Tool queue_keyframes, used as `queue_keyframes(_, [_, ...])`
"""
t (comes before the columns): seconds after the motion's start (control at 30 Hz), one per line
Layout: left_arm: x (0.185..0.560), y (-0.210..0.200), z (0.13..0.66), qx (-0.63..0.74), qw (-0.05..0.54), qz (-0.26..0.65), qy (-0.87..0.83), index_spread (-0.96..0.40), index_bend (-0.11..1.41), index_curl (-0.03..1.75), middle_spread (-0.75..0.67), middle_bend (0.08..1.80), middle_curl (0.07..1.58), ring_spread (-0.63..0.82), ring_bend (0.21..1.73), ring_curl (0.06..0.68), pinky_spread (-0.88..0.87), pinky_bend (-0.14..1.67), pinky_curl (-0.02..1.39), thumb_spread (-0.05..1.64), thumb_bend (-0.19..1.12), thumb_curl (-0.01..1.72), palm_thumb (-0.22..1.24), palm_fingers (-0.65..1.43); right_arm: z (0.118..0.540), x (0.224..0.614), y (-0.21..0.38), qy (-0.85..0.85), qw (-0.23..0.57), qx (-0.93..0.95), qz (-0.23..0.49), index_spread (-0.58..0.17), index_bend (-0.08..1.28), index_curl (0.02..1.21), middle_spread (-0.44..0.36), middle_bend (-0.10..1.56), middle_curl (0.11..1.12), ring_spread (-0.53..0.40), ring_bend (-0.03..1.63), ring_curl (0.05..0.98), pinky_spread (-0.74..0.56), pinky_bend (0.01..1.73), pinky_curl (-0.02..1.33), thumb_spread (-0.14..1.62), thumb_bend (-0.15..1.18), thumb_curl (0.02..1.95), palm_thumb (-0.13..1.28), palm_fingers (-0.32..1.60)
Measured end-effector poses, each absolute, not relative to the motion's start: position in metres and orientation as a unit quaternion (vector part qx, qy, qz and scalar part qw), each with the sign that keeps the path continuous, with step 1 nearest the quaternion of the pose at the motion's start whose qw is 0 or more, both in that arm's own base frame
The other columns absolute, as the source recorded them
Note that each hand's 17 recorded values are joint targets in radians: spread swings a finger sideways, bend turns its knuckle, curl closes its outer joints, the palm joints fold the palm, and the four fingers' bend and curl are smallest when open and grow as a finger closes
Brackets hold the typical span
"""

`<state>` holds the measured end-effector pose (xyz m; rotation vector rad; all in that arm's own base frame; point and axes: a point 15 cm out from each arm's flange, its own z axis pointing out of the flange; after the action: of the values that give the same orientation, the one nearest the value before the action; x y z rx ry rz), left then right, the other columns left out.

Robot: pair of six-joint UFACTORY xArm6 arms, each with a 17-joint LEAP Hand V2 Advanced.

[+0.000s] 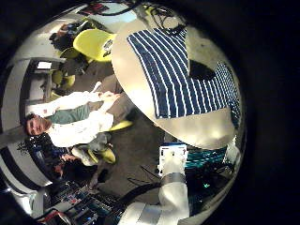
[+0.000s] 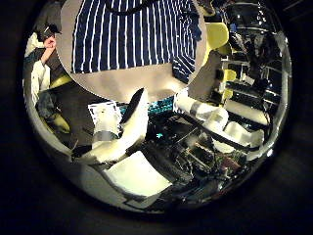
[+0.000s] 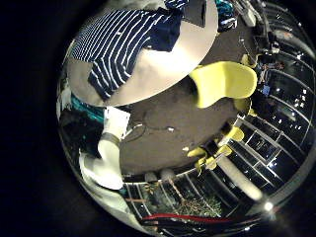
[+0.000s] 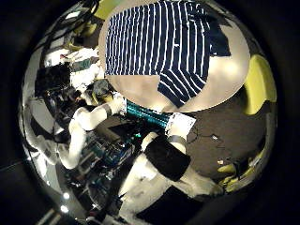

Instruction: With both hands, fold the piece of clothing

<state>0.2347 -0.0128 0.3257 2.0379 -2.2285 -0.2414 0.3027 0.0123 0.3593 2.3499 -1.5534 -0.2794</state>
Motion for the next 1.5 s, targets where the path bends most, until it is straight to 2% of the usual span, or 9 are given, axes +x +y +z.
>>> queue_keyframes(0.3, [0.230,-0.011,0.316,0.666,0.060,-0.091,-0.738,-0.08,0.18,0.42,0.06,0.23,0.47,-0.04,0.89,0.263,-0.28,0.66,0.69,1.08,-0.02,0.30,0.33,0.32,0.361,0.307,0.008,-0.549,0.154,0.816,-0.098,-0.352,0.16,0.27,0.036,0.24,0.37,0.154,0.60,0.216,0.38,0.58,0.24,1.27,-0.02,0.27,0.34,0.18])
queue_keyframes(0.5, [0.224,0.004,0.294,0.648,0.052,-0.125,-0.750,-0.08,0.18,0.42,0.05,0.23,0.46,-0.04,0.87,0.256,-0.26,0.64,0.68,1.09,-0.02,0.30,0.34,0.31,0.357,0.307,0.003,-0.559,0.152,0.808,-0.107,-0.349,0.16,0.28,0.032,0.24,0.37,0.155,0.59,0.218,0.38,0.57,0.24,1.27,-0.01,0.26,0.34,0.18])
queue_keyframes(0.73, [0.230,0.010,0.242,0.625,0.034,-0.133,-0.769,-0.08,0.20,0.43,0.07,0.23,0.45,0.05,0.82,0.238,-0.13,0.52,0.64,1.05,-0.04,0.29,0.29,0.22,0.357,0.306,0.003,-0.564,0.155,0.803,-0.111,-0.351,0.16,0.28,0.028,0.24,0.37,0.156,0.59,0.221,0.38,0.57,0.24,1.27,-0.02,0.25,0.33,0.19])
queue_keyframes(0.93, [0.247,0.018,0.210,0.603,-0.002,-0.141,-0.785,-0.07,0.15,0.41,0.09,0.21,0.43,0.13,0.79,0.223,-0.03,0.47,0.61,1.00,-0.03,0.29,0.27,0.18,0.356,0.304,0.006,-0.571,0.158,0.798,-0.110,-0.351,0.15,0.28,0.027,0.24,0.36,0.157,0.59,0.225,0.38,0.57,0.24,1.27,-0.01,0.25,0.33,0.19])
queue_keyframes(1.1, [0.246,0.024,0.195,0.593,0.001,-0.165,-0.788,-0.05,0.16,0.38,0.11,0.18,0.42,0.16,0.78,0.217,0.03,0.47,0.58,0.97,-0.03,0.30,0.27,0.13,0.354,0.301,0.007,-0.575,0.164,0.793,-0.113,-0.349,0.15,0.27,0.027,0.24,0.36,0.156,0.60,0.228,0.38,0.57,0.24,1.27,-0.02,0.24,0.33,0.19])
queue_keyframes(1.37, [0.237,0.031,0.175,0.588,0.000,-0.185,-0.787,-0.04,0.20,0.39,0.13,0.20,0.41,0.18,0.73,0.196,0.07,0.42,0.54,0.94,-0.03,0.31,0.30,0.20,0.353,0.300,0.008,-0.576,0.166,0.792,-0.113,-0.349,0.16,0.27,0.027,0.24,0.36,0.156,0.60,0.231,0.38,0.57,0.24,1.26,-0.01,0.24,0.33,0.19])
queue_keyframes(1.5, [0.241,0.027,0.167,0.589,-0.007,-0.191,-0.786,-0.05,0.21,0.40,0.06,0.21,0.41,0.16,0.70,0.182,0.07,0.39,0.51,0.94,-0.02,0.32,0.33,0.27,0.355,0.301,0.008,-0.576,0.165,0.793,-0.112,-0.352,0.16,0.28,0.027,0.24,0.36,0.156,0.60,0.231,0.39,0.57,0.23,1.26,-0.01,0.24,0.33,0.19])
